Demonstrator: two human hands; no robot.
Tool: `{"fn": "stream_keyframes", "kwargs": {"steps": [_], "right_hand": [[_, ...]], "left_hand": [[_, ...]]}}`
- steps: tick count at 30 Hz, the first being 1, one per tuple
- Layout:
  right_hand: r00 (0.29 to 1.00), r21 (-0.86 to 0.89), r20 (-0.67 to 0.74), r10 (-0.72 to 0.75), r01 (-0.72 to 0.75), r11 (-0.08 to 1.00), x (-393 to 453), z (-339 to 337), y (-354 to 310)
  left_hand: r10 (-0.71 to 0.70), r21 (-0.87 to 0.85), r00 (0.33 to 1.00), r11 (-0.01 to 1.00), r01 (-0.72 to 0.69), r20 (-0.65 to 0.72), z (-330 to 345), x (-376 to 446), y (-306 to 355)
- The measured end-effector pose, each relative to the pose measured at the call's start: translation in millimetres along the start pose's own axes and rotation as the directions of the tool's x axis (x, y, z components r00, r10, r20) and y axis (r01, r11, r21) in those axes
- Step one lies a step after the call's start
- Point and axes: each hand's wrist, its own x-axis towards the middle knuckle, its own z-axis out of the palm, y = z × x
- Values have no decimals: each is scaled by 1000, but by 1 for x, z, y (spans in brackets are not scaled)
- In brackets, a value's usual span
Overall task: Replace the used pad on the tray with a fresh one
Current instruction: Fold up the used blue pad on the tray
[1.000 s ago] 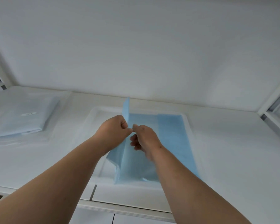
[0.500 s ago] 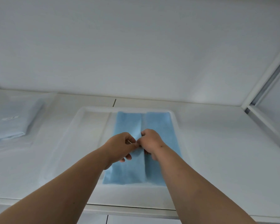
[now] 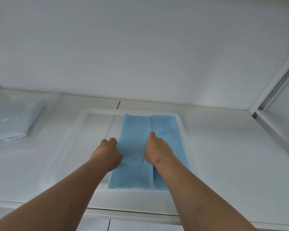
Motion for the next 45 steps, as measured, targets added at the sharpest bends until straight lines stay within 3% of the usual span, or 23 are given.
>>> {"fn": "stream_keyframes", "kwargs": {"steps": [4,12,15,17,22,31,36,40,43,45], "right_hand": [[1000,-110,9,-26,27,994,-5,-1,2],[996,-21,70,-45,47,999,-3,1,5],[994,20,95,-52,50,999,-3,1,6],[992,46,116,-52,47,998,-3,-1,7],[989,35,139,-49,45,998,-1,-3,9],[995,-1,81,-58,59,998,0,1,7],[998,-13,56,-31,32,999,0,-3,10],[999,144,26,-19,15,990,3,-7,13],[999,324,37,-21,8,946,10,-12,13],[997,505,71,13,-47,862,13,-16,14]], "left_hand": [[10,77,1000,997,-11,15,-1,2,-1],[-27,67,999,997,24,44,3,14,-4],[-85,-30,995,996,87,51,6,20,-11],[-125,-186,989,973,137,74,7,23,-13],[-187,-489,965,834,255,185,1,22,-15],[-145,-574,955,772,273,258,-8,6,-5],[-170,-698,924,612,372,343,-15,3,-7],[-148,-808,911,422,411,386,-21,2,0],[-85,-859,927,353,371,365,-28,2,14],[-33,-885,943,338,321,330,-32,2,27]]}}
